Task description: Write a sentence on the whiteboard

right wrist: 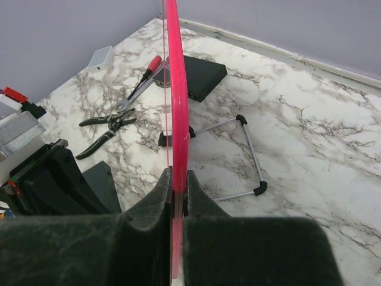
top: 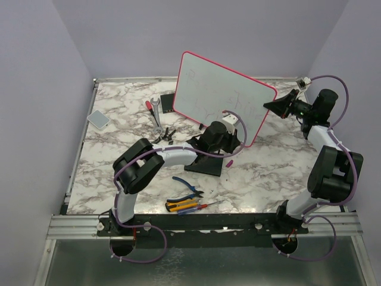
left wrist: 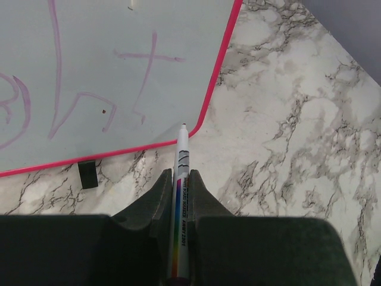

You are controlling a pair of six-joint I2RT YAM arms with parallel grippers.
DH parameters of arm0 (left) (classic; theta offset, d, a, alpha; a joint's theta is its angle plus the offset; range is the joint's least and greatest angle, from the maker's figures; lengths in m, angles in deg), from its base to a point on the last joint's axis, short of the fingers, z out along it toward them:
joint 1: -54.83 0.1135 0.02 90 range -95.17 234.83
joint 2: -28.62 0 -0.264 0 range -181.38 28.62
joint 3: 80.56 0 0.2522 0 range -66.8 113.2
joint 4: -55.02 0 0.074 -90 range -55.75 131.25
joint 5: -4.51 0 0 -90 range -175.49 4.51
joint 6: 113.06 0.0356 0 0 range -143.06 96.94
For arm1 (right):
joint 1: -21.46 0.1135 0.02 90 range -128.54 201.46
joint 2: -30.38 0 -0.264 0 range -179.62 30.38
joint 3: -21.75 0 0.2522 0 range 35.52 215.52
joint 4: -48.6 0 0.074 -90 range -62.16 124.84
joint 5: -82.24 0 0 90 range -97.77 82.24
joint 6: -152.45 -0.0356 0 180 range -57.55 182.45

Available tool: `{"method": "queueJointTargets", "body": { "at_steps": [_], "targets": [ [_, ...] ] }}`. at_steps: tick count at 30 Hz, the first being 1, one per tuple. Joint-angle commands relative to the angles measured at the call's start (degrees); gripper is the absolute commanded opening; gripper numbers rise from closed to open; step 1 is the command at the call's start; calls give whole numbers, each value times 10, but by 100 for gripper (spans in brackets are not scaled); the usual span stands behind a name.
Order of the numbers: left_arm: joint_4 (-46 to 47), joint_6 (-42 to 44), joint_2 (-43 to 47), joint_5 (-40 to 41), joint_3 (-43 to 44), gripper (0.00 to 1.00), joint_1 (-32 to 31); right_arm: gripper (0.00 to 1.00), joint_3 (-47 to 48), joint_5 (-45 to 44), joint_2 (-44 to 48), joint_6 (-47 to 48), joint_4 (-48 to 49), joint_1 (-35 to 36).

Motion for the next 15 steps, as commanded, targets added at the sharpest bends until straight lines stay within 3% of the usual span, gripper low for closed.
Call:
{"method": "queueJointTargets", "body": {
  "at_steps": [1,15],
  "targets": [
    [19,-1,-16,17,19,0,-3,1,-10,-5,-8,35,-42,14],
    [21,2,-27,43,21,0,-4,0,-10,-4,-8,36,-43,14]
  ]
}}
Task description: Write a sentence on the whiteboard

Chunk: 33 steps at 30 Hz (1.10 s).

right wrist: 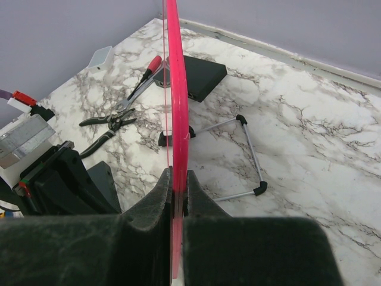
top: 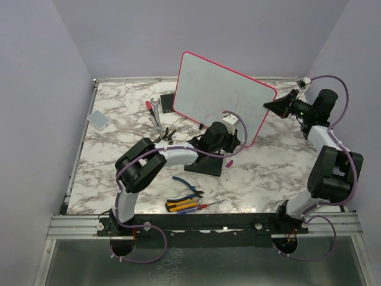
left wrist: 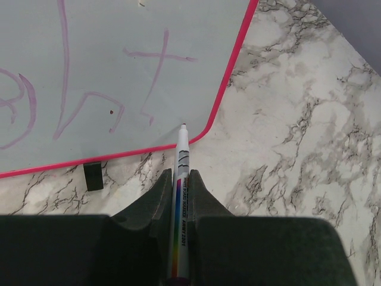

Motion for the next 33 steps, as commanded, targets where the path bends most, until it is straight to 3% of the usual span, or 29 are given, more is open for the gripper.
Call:
{"method": "queueJointTargets", "body": {
  "at_steps": [1,23,33],
  "targets": [
    [12,2,-14,29,14,0,-4,1,-10,-4,-8,36,-43,14],
    [14,-1,-20,44,15,0,-5,1,-10,-5,-8,36,-42,14],
    [20,-2,32,-27,-9,0,-12,1,-5,-7,-9,47,-56,13]
  ]
}}
